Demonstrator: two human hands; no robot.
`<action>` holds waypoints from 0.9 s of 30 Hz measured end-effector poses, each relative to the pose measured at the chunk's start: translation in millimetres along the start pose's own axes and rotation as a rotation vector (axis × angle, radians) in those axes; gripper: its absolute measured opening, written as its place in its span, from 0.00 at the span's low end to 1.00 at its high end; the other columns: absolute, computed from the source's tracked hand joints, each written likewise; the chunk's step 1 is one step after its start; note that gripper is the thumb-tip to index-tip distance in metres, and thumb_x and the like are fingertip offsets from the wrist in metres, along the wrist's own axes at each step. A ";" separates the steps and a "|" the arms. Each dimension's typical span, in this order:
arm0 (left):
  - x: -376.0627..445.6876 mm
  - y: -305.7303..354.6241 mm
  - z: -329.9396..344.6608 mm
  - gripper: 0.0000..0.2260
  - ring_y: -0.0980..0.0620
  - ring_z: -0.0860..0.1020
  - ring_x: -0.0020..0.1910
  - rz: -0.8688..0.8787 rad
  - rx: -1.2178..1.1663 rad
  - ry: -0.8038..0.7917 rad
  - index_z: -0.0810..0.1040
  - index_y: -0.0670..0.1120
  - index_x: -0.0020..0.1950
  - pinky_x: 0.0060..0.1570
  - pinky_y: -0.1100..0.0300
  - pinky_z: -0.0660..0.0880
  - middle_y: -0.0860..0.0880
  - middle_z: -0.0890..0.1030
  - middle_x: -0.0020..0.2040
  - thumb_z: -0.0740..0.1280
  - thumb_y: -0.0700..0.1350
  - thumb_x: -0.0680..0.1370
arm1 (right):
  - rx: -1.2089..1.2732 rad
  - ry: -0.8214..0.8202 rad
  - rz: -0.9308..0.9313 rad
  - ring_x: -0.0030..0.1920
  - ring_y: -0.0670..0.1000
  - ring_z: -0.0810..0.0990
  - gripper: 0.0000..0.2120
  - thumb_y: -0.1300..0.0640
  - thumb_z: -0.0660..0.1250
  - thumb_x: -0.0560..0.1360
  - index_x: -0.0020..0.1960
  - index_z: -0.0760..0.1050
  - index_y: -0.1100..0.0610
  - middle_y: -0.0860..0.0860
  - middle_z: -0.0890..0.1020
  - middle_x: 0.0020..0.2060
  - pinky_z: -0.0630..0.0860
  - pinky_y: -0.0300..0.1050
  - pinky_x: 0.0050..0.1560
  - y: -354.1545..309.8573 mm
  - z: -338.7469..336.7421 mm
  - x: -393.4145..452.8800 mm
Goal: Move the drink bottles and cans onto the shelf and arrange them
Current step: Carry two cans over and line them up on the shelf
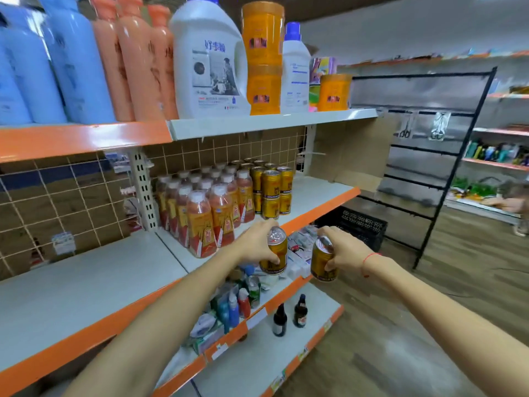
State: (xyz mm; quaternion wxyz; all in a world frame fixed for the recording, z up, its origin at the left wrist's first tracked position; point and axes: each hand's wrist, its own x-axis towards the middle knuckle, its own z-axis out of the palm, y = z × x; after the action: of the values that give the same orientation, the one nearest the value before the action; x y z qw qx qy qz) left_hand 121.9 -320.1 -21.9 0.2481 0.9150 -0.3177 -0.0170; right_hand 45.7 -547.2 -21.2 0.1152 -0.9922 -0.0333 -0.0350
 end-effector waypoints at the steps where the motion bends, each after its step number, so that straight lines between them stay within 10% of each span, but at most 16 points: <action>1: 9.0 6.0 5.4 0.38 0.46 0.67 0.63 -0.008 -0.002 0.011 0.62 0.47 0.71 0.55 0.61 0.65 0.45 0.65 0.65 0.78 0.49 0.67 | 0.001 0.003 0.002 0.60 0.55 0.71 0.35 0.56 0.76 0.65 0.66 0.63 0.52 0.51 0.68 0.65 0.73 0.49 0.51 11.0 -2.9 2.3; 27: 279.1 22.2 50.6 0.38 0.43 0.71 0.60 -0.020 0.080 0.020 0.63 0.47 0.69 0.58 0.48 0.73 0.45 0.64 0.63 0.78 0.52 0.65 | -0.025 0.034 -0.054 0.61 0.56 0.72 0.38 0.56 0.78 0.63 0.67 0.63 0.55 0.53 0.70 0.63 0.73 0.53 0.57 188.6 -41.6 204.0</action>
State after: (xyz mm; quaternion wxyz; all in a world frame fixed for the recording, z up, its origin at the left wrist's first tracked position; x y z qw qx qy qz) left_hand 322.3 -522.1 -20.6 0.2143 0.9275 -0.3063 0.0025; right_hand 260.1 -728.1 -7.8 0.1023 -0.9915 -0.0578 -0.0554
